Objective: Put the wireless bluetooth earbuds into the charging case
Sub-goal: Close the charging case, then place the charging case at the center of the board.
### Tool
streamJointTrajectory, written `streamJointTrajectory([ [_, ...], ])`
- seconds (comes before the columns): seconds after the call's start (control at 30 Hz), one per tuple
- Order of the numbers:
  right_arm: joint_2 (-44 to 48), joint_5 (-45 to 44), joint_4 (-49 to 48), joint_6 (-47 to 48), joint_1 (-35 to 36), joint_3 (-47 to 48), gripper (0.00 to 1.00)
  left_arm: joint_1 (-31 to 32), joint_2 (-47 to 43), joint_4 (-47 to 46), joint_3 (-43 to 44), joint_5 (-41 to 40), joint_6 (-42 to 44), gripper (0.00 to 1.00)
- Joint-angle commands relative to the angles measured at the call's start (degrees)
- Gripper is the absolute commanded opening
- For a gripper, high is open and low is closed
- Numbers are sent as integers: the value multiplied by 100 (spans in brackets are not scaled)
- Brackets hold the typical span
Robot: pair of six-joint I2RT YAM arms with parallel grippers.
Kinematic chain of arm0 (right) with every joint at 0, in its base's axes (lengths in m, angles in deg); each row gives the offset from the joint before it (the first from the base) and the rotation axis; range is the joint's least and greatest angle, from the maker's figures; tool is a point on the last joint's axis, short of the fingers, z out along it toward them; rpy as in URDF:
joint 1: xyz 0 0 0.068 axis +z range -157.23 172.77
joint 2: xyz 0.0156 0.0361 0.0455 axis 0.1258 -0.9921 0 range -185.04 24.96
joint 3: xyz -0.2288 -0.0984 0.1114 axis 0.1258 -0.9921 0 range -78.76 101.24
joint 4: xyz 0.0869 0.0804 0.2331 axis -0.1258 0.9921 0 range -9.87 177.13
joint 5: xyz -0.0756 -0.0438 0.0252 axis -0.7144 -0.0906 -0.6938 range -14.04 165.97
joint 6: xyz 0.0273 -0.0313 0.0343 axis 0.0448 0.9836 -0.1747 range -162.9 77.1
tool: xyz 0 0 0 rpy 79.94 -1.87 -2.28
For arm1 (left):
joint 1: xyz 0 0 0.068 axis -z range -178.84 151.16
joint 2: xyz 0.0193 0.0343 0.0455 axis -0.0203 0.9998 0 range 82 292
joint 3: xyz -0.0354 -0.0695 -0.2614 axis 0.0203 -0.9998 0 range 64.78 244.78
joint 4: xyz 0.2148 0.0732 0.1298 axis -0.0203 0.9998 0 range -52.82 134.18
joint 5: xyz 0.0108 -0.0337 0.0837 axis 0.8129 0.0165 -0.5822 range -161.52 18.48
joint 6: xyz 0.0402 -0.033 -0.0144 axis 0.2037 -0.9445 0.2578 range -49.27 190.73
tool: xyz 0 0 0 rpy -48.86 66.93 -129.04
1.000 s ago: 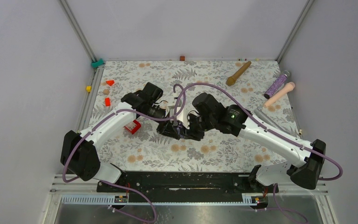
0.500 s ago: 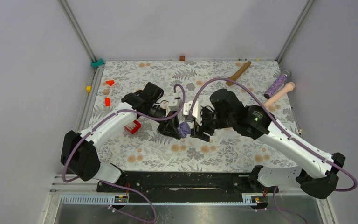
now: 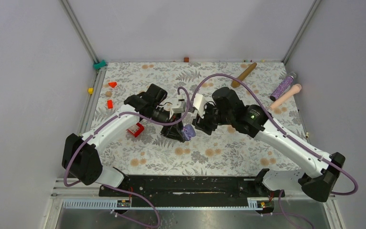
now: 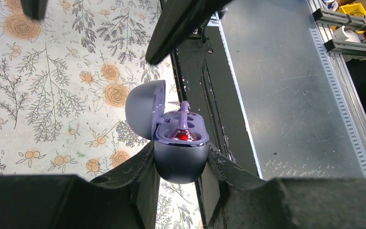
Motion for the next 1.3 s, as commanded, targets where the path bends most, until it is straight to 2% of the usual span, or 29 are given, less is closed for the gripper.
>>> streamJointTrajectory([
  [0.0, -261, 459, 29, -77, -22, 96, 60, 12, -232, -102, 228, 275, 132, 0],
  [0.37, -382, -293, -282, -262, -16, 91, 61, 11, -314, -102, 206, 276, 166, 0],
  [0.47, -350, 198, -187, -251, -14, 88, 61, 18, -295, -106, 219, 271, 163, 0],
  [0.63, -365, 1509, 203, -197, -17, 160, 60, 18, -284, -102, 219, 234, 149, 0],
  [0.73, -311, 1857, 316, -168, -12, 206, 59, 17, -300, -102, 218, 211, 162, 0],
  [0.9, -145, 2049, 318, -129, -17, 171, 59, 16, -272, -103, 219, 213, 154, 0],
  [1.0, -70, 1746, 351, -49, -17, 207, 60, 18, -272, -109, 229, 191, 153, 0],
  [1.07, 25, 1241, 446, 56, -17, 260, 61, 17, -276, -97, 239, 135, 142, 0],
  [1.13, 166, 476, 457, 155, -69, 269, 66, 18, -237, -100, 272, 7, 99, 0],
  [1.27, 452, -765, 455, 240, -652, 99, 98, 18, 25, -753, 311, -673, -616, 0],
])
